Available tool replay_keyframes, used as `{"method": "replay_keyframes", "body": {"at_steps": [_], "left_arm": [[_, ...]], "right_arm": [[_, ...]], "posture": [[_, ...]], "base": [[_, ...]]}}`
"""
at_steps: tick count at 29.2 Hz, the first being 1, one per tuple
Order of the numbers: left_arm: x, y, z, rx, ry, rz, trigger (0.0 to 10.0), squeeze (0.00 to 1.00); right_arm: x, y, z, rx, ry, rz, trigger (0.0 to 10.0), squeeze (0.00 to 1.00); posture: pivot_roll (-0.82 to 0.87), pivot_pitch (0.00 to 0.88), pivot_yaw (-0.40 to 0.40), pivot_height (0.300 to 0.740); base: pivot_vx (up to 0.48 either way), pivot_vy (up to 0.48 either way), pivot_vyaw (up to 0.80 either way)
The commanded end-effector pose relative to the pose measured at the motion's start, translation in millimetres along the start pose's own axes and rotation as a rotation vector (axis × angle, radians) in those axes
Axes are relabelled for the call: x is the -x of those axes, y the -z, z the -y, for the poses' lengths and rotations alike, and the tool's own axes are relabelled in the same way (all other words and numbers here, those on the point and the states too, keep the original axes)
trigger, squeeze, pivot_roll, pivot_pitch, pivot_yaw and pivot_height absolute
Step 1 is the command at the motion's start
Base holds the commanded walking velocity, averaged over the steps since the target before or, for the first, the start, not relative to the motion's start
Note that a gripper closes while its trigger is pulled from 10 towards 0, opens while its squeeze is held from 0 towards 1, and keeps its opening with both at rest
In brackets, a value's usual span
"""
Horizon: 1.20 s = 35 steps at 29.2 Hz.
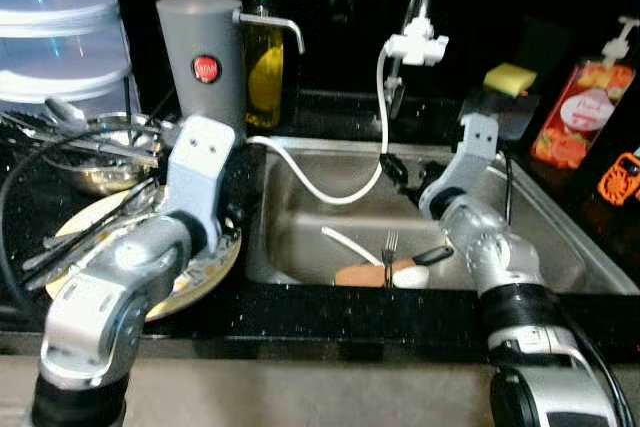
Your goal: Kitchen organization
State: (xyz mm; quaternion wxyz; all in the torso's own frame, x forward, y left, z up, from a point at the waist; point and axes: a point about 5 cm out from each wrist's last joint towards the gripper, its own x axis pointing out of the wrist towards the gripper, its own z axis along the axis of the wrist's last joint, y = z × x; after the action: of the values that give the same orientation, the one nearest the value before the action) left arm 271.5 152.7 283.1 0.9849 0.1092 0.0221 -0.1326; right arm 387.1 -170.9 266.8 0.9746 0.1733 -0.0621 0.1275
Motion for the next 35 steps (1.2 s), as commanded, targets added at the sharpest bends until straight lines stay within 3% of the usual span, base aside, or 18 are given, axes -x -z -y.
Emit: {"method": "replay_keyframes", "body": {"at_steps": [1,4,7,12,15,19,21,29,35], "left_arm": [[5.9,3.9,-4.0,0.025,-0.055,-0.019,10.0,0.00],[12.6,16.1,-5.3,0.114,-0.100,-0.090,10.0,0.00],[17.2,22.7,-2.1,0.133,-0.082,-0.126,10.0,0.00],[24.0,32.0,-5.0,0.115,-0.106,-0.194,10.0,0.00],[27.4,37.3,-19.3,0.103,-0.176,-0.234,10.0,0.00],[26.8,36.6,-34.1,0.093,-0.234,-0.239,10.0,0.00],[26.8,36.6,-34.1,0.093,-0.234,-0.239,10.0,0.00],[19.7,32.1,-58.0,-0.008,-0.330,-0.228,10.0,0.00],[10.9,27.4,-54.3,-0.046,-0.298,-0.203,10.0,0.00]], "right_arm": [[5.0,-4.1,-0.5,-0.015,0.002,0.010,10.0,0.00],[10.5,-4.9,-3.5,0.030,-0.030,-0.010,10.0,0.00],[13.6,-1.3,-3.3,0.051,-0.039,-0.046,10.0,0.00],[17.0,3.5,-1.4,0.064,-0.027,-0.075,10.0,0.00],[18.5,6.4,0.2,0.059,-0.007,-0.088,10.0,0.00],[18.3,8.3,0.7,0.062,-0.002,-0.094,10.0,0.00],[18.3,8.3,0.7,0.062,-0.002,-0.094,10.0,0.00],[20.5,10.9,5.1,0.069,0.023,-0.109,10.0,0.00],[20.9,10.0,5.3,0.072,0.030,-0.109,10.0,0.00]], "posture": [[0.17,0.111,-0.042,0.740],[0.18,0.110,-0.042,0.740],[0.19,0.109,-0.045,0.740],[0.20,0.109,-0.046,0.740],[0.20,0.108,-0.051,0.740],[0.20,0.108,-0.051,0.740],[0.20,0.108,-0.051,0.740],[0.19,0.106,-0.057,0.740],[0.18,0.106,-0.056,0.740]], "base": [[0.000,0.000,0.00],[0.000,0.000,0.00],[0.000,0.000,0.00],[0.000,0.000,0.00],[0.000,0.000,0.00],[0.000,0.000,0.00],[0.000,0.000,0.00],[0.000,0.000,0.00],[0.000,0.000,0.00]]}}
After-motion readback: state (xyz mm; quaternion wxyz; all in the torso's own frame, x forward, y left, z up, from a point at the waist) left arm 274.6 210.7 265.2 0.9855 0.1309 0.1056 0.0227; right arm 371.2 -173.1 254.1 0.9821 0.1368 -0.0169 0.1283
